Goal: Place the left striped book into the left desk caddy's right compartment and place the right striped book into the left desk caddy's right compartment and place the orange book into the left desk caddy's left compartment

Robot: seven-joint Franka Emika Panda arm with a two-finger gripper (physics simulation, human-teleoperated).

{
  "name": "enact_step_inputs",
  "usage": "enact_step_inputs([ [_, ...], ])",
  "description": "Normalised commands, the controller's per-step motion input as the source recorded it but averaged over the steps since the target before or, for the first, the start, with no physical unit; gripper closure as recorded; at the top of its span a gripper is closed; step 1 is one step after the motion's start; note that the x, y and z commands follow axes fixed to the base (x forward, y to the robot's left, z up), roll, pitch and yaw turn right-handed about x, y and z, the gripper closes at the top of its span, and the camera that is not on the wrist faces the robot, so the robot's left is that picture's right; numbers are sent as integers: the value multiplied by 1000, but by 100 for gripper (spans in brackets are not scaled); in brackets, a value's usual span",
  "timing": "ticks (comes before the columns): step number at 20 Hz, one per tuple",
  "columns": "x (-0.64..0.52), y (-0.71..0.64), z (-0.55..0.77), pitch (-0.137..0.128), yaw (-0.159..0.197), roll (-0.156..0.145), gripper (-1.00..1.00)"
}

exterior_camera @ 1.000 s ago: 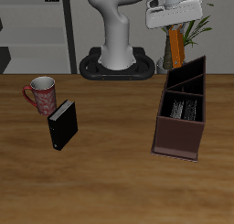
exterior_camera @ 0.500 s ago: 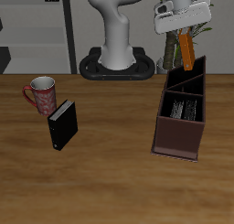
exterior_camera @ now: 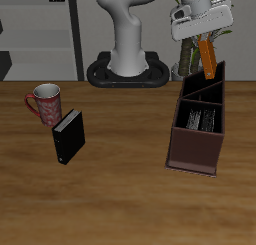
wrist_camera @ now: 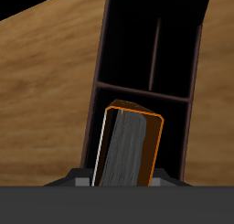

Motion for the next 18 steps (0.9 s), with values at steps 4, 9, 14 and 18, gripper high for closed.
enact_step_inputs([
  [4, 88, 31, -123, 30, -6, 9, 100],
  [9, 32, 38, -120, 9, 22, 19, 100],
  [14, 89, 63, -211, 36, 21, 25, 100],
  [18, 106, 27, -164, 40, 7, 10, 100],
])
